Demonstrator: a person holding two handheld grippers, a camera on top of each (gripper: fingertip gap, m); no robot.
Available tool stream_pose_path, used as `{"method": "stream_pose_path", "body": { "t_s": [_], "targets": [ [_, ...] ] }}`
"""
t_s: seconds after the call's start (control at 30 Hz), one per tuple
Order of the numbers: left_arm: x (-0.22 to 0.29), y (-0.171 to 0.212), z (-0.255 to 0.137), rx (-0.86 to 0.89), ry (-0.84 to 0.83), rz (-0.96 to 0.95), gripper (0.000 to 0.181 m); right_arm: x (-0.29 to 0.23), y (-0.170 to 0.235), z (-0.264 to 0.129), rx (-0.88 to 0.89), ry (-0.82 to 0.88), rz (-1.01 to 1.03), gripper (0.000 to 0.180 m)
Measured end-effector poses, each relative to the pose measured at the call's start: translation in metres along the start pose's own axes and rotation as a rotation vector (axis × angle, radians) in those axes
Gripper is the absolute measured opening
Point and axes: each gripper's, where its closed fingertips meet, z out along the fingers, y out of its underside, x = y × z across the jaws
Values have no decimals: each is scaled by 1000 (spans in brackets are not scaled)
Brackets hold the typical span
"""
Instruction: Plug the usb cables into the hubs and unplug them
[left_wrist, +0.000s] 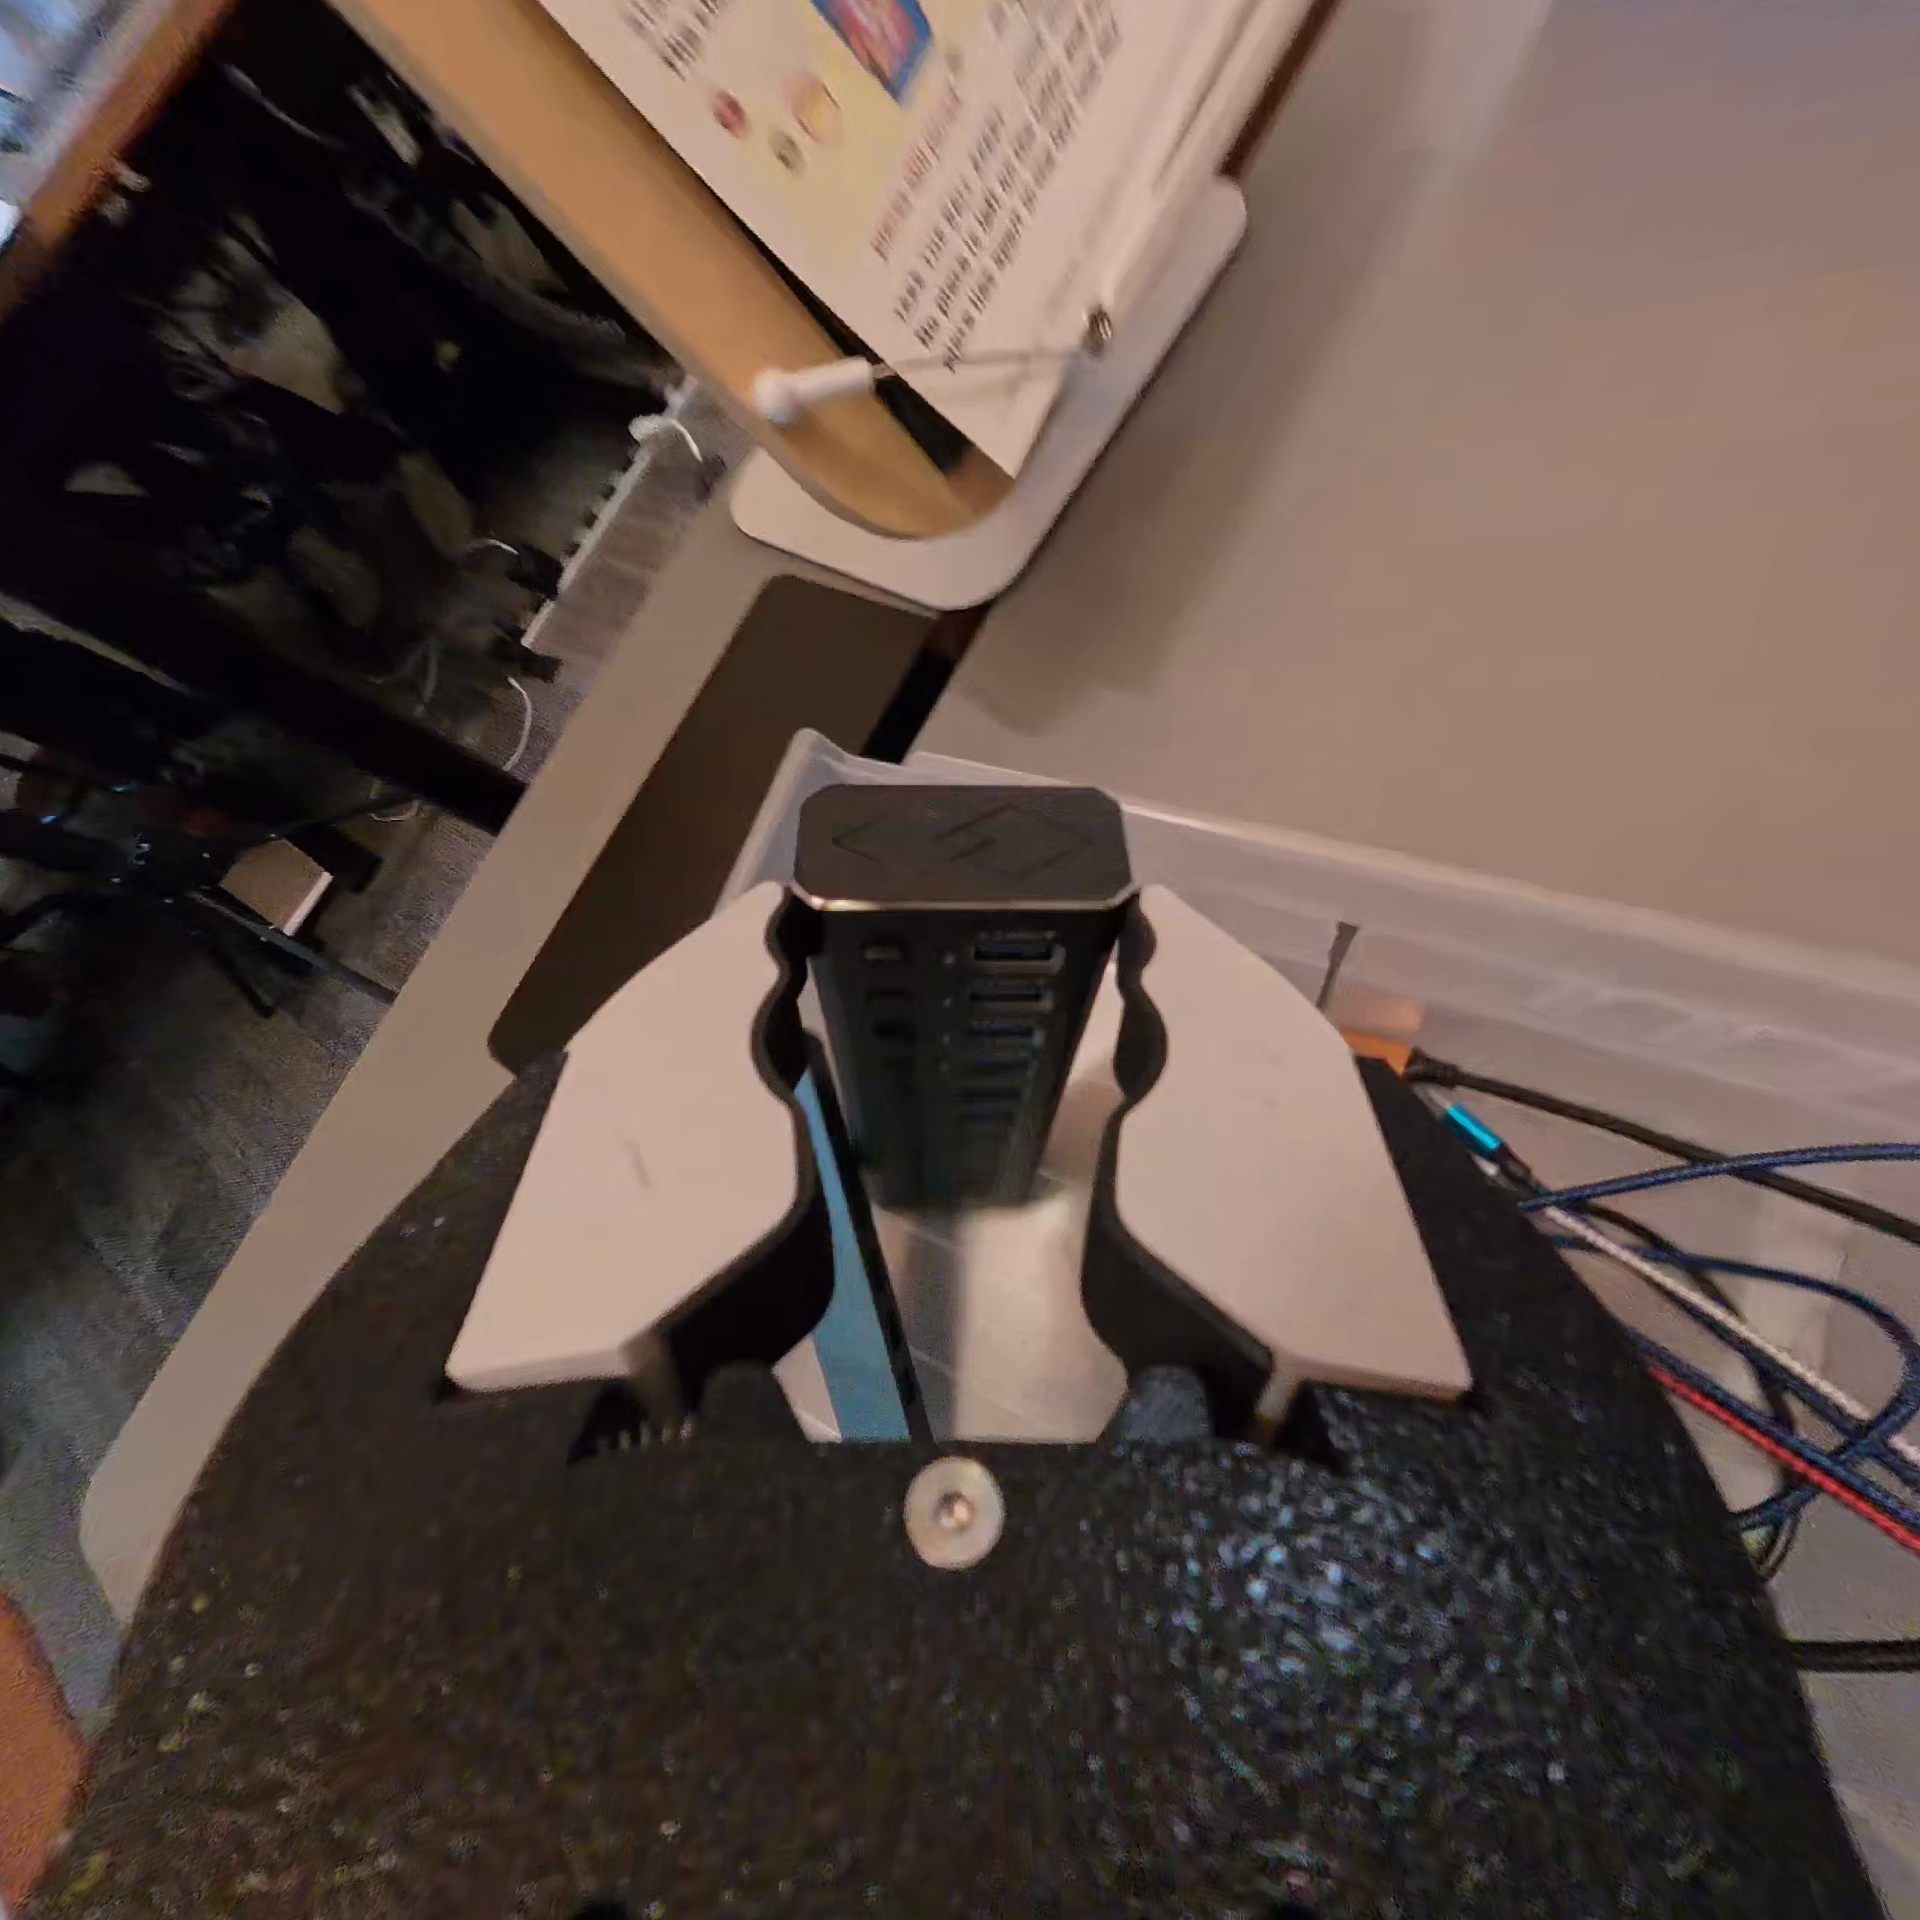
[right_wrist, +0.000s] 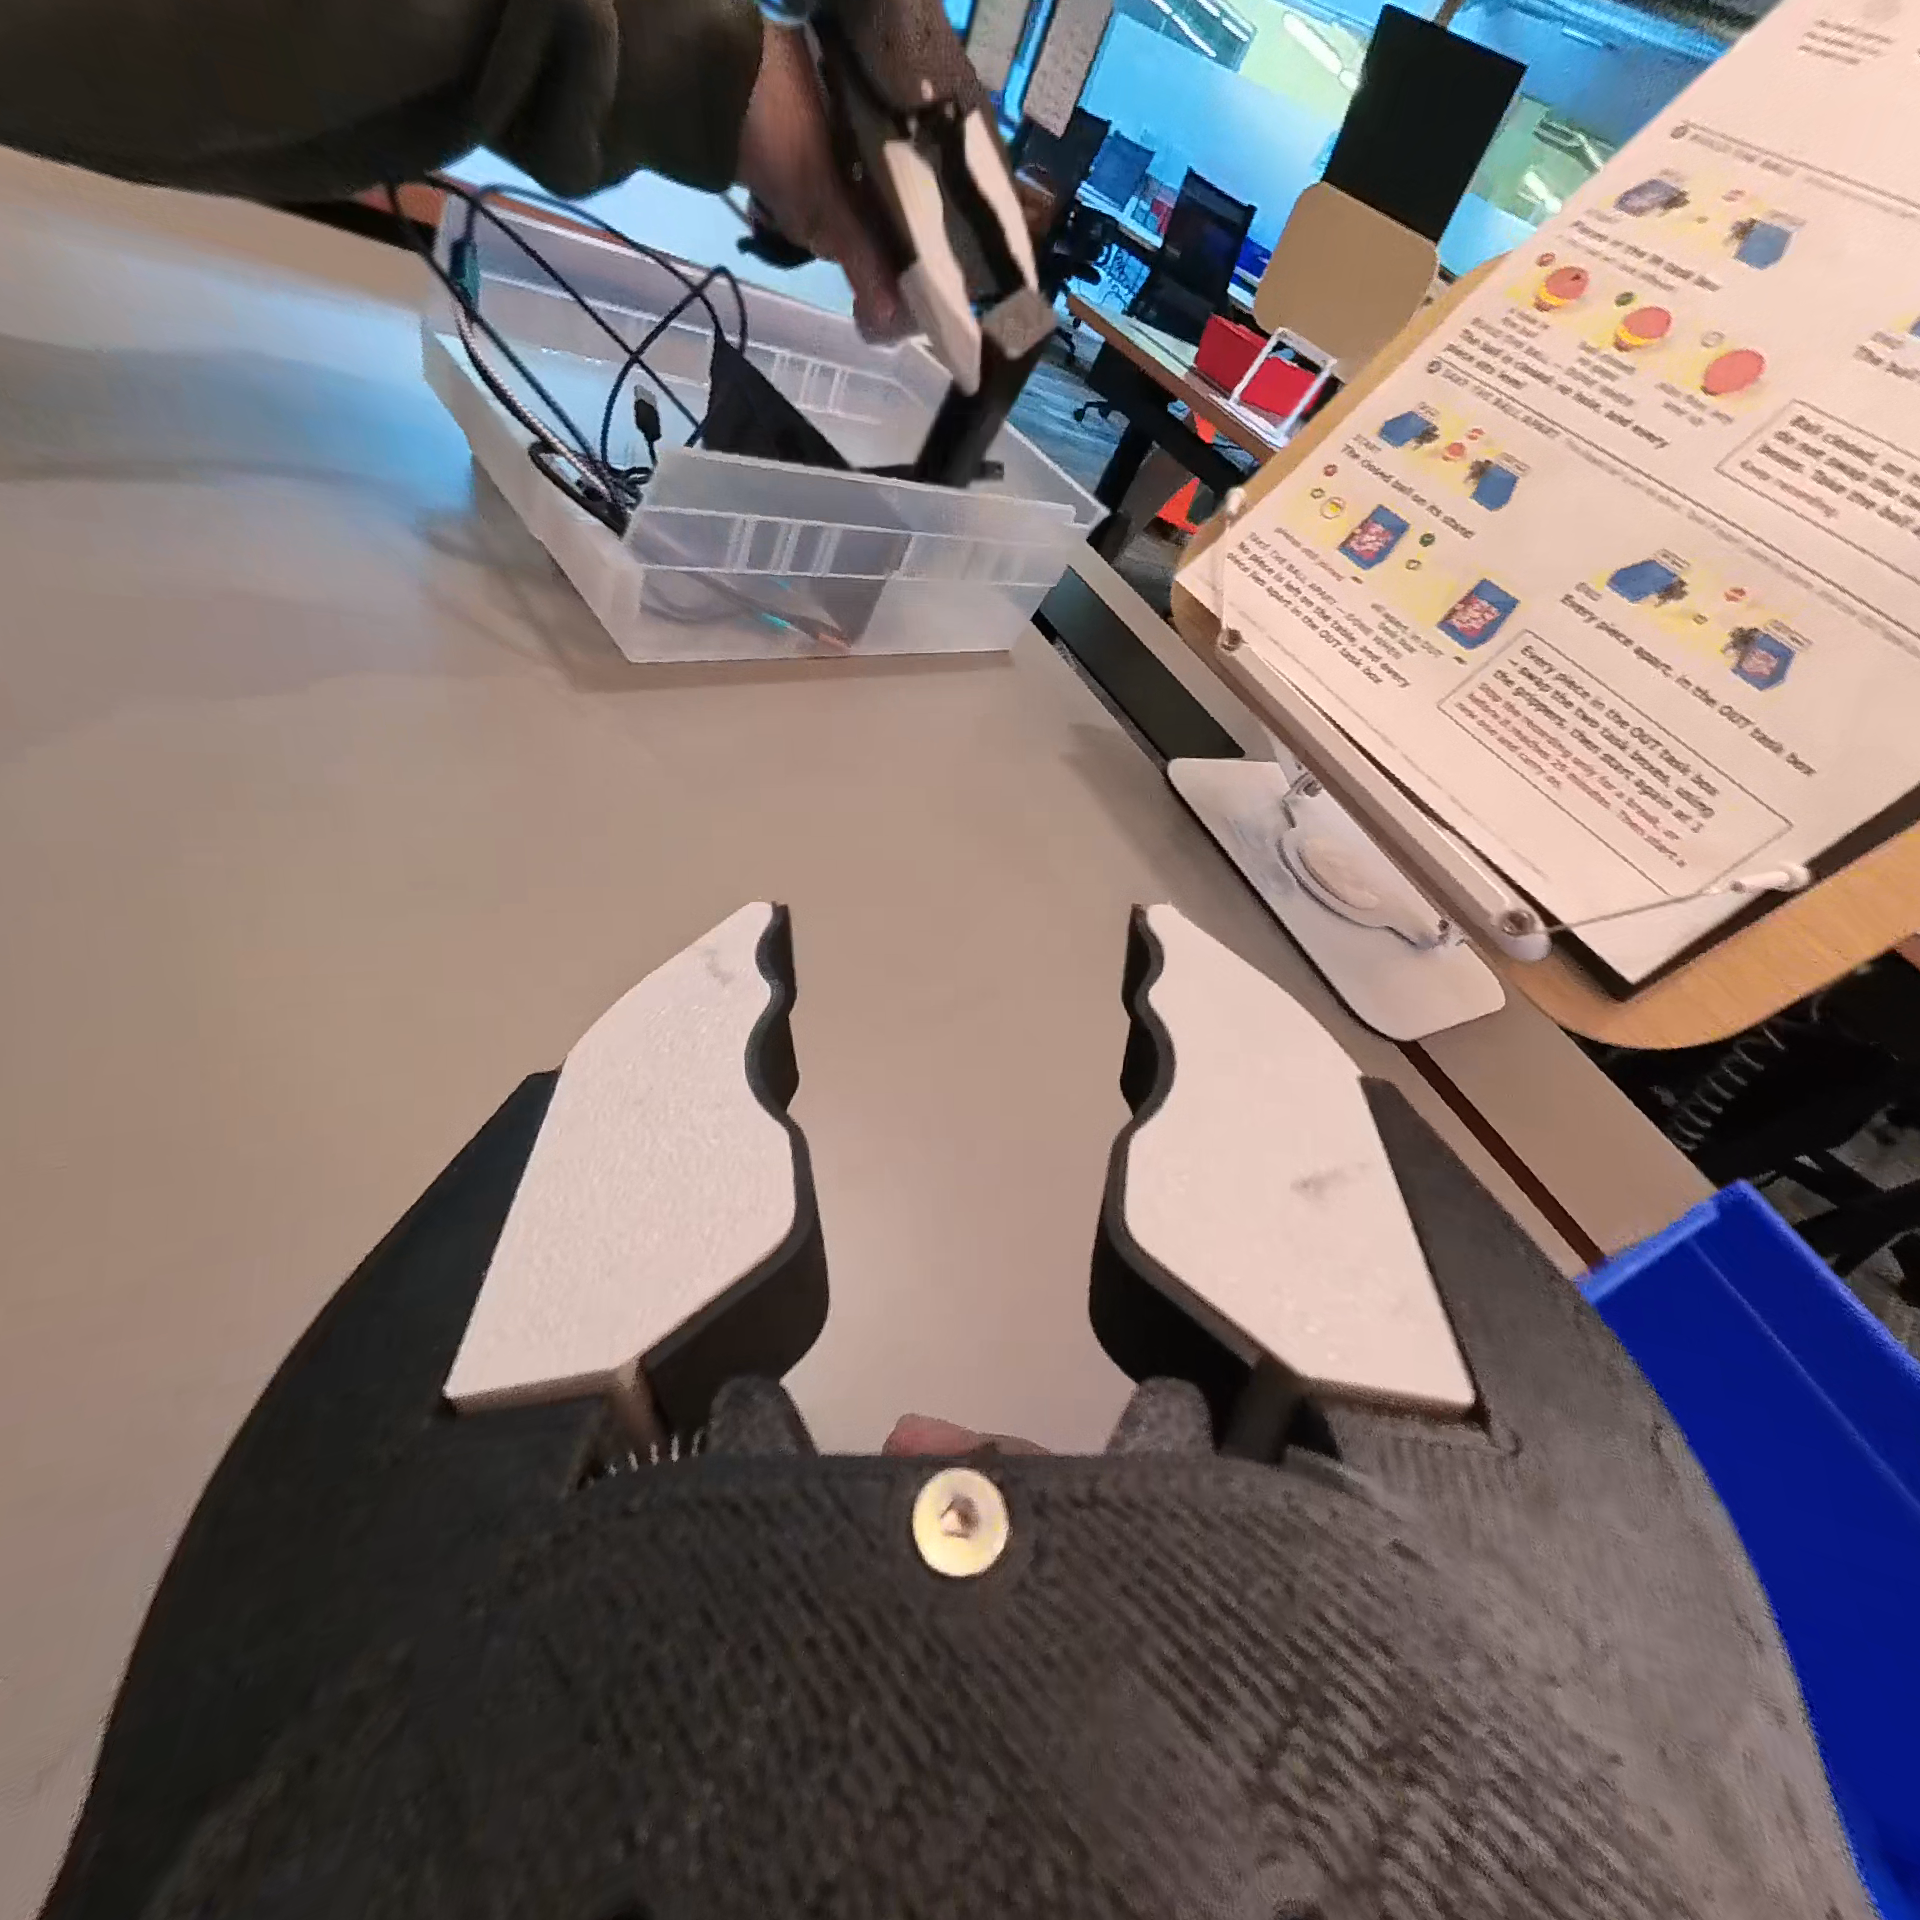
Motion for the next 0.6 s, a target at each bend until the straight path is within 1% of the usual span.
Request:
{"method": "stream_pose_path", "body": {
  "t_s": [0.1, 0.17, 0.27, 0.3, 0.37, 0.47, 0.53, 0.6],
  "targets": [
    [-5, -6, -16, 82, -54, -57, 56, -7, -2, 5, 12, -11, 13, 61],
    [0, -9, -20, 96, -47, -72, 56, -12, -4, 9, 22, -25, 30, 61],
    [12, 2, -11, 12, -18, -78, 57, -18, -3, 13, 4, -38, 11, 61],
    [13, 0, -10, 30, -21, -79, 56, -20, -3, 14, -2, -42, 1, 61],
    [13, 1, -10, 3, -23, -101, 56, -22, -3, 14, -10, -48, -12, 61],
    [8, 6, -14, -81, -6, -115, 57, -24, -2, 12, -14, -53, -19, 61],
    [3, 12, -18, -110, 5, -158, 57, -21, -1, 10, -19, -45, -23, 61],
    [-6, 19, -22, -115, 8, -250, 57, -18, -1, 6, -19, -40, -19, 61]
  ]
}}
